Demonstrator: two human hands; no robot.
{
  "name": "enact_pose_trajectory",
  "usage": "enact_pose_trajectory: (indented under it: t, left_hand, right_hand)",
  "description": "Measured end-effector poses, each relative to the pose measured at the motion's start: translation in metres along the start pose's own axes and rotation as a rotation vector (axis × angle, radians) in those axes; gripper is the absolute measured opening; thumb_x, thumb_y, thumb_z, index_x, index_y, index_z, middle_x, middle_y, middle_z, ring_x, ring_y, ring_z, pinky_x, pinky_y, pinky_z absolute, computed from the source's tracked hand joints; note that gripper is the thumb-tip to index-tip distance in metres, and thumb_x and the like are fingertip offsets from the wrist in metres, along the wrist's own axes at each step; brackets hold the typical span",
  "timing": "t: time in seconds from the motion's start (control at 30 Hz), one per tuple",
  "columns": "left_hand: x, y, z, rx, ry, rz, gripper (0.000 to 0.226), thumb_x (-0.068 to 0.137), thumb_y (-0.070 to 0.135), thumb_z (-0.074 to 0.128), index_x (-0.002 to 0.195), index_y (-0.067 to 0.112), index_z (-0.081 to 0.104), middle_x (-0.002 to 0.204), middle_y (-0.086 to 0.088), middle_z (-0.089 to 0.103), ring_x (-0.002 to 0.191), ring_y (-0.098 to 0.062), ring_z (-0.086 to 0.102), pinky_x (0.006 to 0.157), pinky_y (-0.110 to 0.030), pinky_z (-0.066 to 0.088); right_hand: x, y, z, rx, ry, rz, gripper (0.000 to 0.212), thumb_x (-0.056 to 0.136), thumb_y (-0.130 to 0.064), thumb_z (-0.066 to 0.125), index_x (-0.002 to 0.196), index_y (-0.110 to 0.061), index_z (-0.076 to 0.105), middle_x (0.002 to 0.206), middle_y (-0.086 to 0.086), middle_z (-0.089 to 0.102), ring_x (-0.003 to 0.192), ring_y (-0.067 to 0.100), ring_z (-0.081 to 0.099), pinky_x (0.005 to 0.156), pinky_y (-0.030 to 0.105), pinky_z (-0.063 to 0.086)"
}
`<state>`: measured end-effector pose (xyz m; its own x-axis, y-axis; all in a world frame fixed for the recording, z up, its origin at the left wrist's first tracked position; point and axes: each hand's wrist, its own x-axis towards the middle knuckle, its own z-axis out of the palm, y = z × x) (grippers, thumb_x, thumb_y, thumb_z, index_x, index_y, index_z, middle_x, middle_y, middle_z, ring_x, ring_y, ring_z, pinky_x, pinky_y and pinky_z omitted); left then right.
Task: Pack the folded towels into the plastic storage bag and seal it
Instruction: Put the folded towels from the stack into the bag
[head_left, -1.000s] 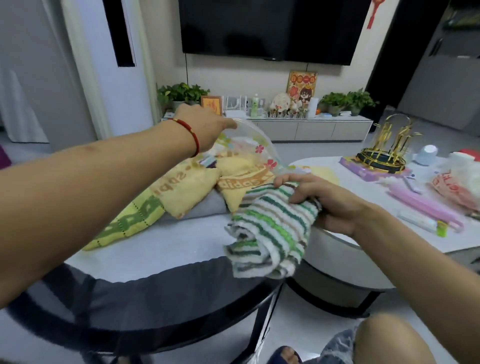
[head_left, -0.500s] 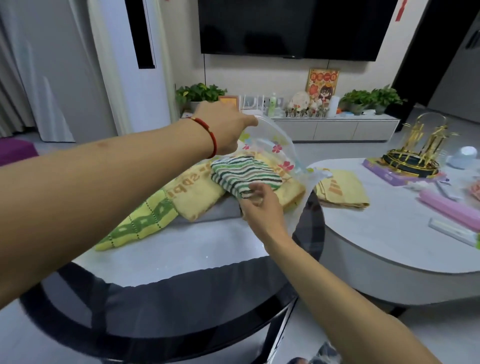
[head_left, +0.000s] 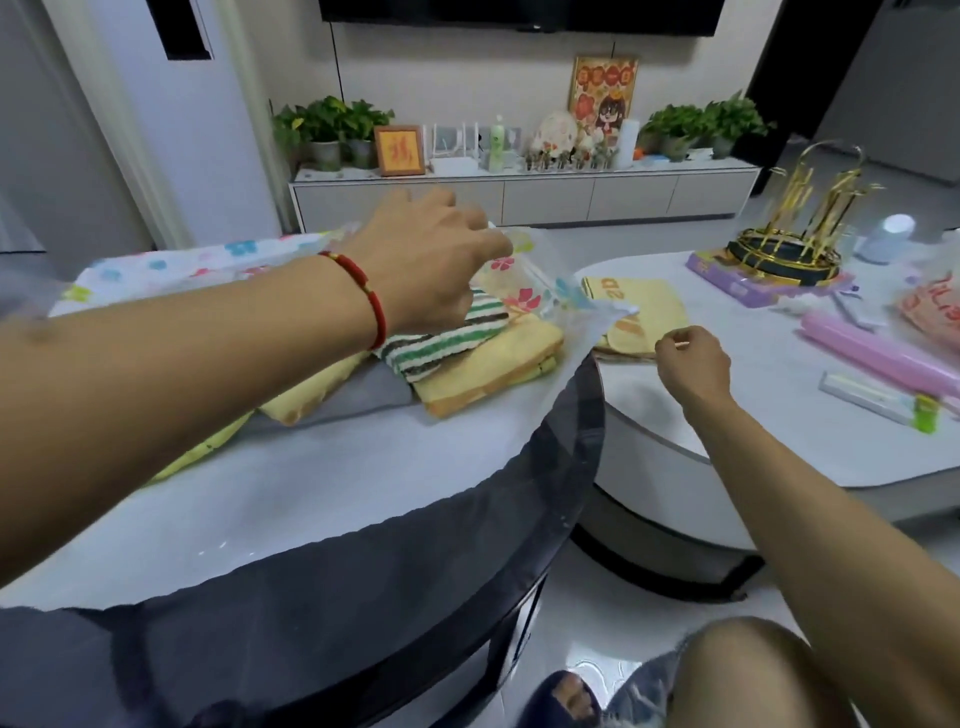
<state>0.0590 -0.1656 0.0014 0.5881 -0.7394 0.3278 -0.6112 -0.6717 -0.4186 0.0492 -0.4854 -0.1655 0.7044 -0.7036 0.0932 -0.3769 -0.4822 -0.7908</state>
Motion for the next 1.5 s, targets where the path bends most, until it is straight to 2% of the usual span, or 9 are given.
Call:
enact_pose_trajectory:
  t: [0.13,0.43,0.7,0.87,1.0,1.1,1.27,1.4,1.5]
  left_hand:
    - [0.011,0.004,0.017,-0.018,0.007,-0.006,0.054,0.084,0.023,0.048,0.137,0.030,0.050,0.123,-0.004,0.059,0.103,-0.030,0.049,0.073,-0.037,0.036]
    - [0.009,0.002,0.041,0.047,-0.003,-0.016,0.052,0.083,0.028,0.046,0.134,0.029,0.052,0.112,-0.004,0.061,0.099,-0.029,0.052,0.068,-0.035,0.036]
    - [-0.006,-0.007,0.031,0.050,-0.067,-0.077,0.064,0.083,0.020,0.056,0.141,0.041,0.037,0.145,0.001,0.042,0.116,-0.030,0.044,0.075,-0.040,0.036]
    - [-0.043,-0.023,0.008,0.067,-0.130,-0.184,0.075,0.089,0.023,0.060,0.143,0.053,0.019,0.152,-0.005,0.032,0.122,-0.036,0.041,0.084,-0.051,0.043]
    - [-0.075,-0.048,-0.016,0.023,-0.136,-0.243,0.076,0.094,0.010,0.041,0.146,0.058,0.011,0.153,-0.012,0.029,0.117,-0.041,0.045,0.074,-0.046,0.044]
    - [-0.090,-0.075,-0.035,0.009,-0.155,-0.277,0.081,0.091,0.001,0.039,0.147,0.055,0.015,0.139,-0.013,0.042,0.091,-0.034,0.057,0.052,-0.031,0.036]
    - [-0.102,-0.104,-0.057,-0.044,-0.214,-0.280,0.089,0.087,-0.010,0.041,0.150,0.049,0.020,0.118,-0.007,0.056,0.081,-0.027,0.053,0.053,-0.033,0.039]
    - [-0.095,-0.115,-0.072,-0.021,-0.211,-0.232,0.087,0.087,-0.010,0.042,0.150,0.046,0.022,0.132,-0.009,0.056,0.105,-0.031,0.058,0.066,-0.035,0.043]
    - [-0.091,-0.121,-0.082,-0.029,-0.219,-0.230,0.086,0.087,-0.010,0.043,0.151,0.045,0.022,0.137,-0.009,0.052,0.111,-0.031,0.057,0.079,-0.040,0.051]
  right_hand:
    - [0.055,0.007,0.019,-0.122,0.023,0.042,0.055,0.096,-0.029,0.058,0.147,-0.018,0.042,0.144,0.022,0.046,0.134,0.041,0.044,0.104,0.047,0.042]
    - [0.124,0.003,0.026,-0.279,-0.190,0.107,0.059,0.082,-0.020,0.081,0.134,-0.025,0.054,0.131,0.014,0.059,0.120,0.037,0.057,0.098,0.044,0.051]
    - [0.074,-0.013,-0.018,0.261,-0.174,0.044,0.027,0.079,-0.003,0.075,0.100,-0.018,0.073,0.112,0.016,0.070,0.092,0.032,0.070,0.073,0.040,0.062]
    - [-0.015,-0.034,-0.077,0.422,-0.239,-0.097,0.025,0.082,0.005,0.063,0.091,-0.018,0.068,0.098,0.007,0.062,0.085,0.026,0.055,0.061,0.033,0.044]
    - [-0.086,-0.058,-0.132,0.449,-0.504,-0.182,0.031,0.087,0.006,0.055,0.086,-0.022,0.068,0.085,0.003,0.058,0.075,0.019,0.050,0.054,0.029,0.037]
    - [-0.138,-0.089,-0.148,0.552,-0.849,-0.199,0.028,0.085,0.003,0.058,0.084,-0.022,0.068,0.082,0.000,0.063,0.071,0.016,0.059,0.049,0.023,0.047]
    - [-0.212,-0.157,-0.079,0.654,-1.228,-0.256,0.023,0.076,-0.002,0.064,0.092,-0.018,0.067,0.085,0.005,0.062,0.071,0.018,0.062,0.055,0.026,0.052]
    - [-0.260,-0.219,0.027,0.923,-1.023,-0.240,0.026,0.072,0.000,0.063,0.090,-0.016,0.070,0.084,0.003,0.064,0.073,0.020,0.057,0.062,0.032,0.047]
    - [-0.289,-0.227,0.104,0.862,-0.732,-0.206,0.030,0.082,-0.002,0.067,0.110,-0.012,0.071,0.112,0.004,0.068,0.102,0.023,0.065,0.083,0.038,0.059]
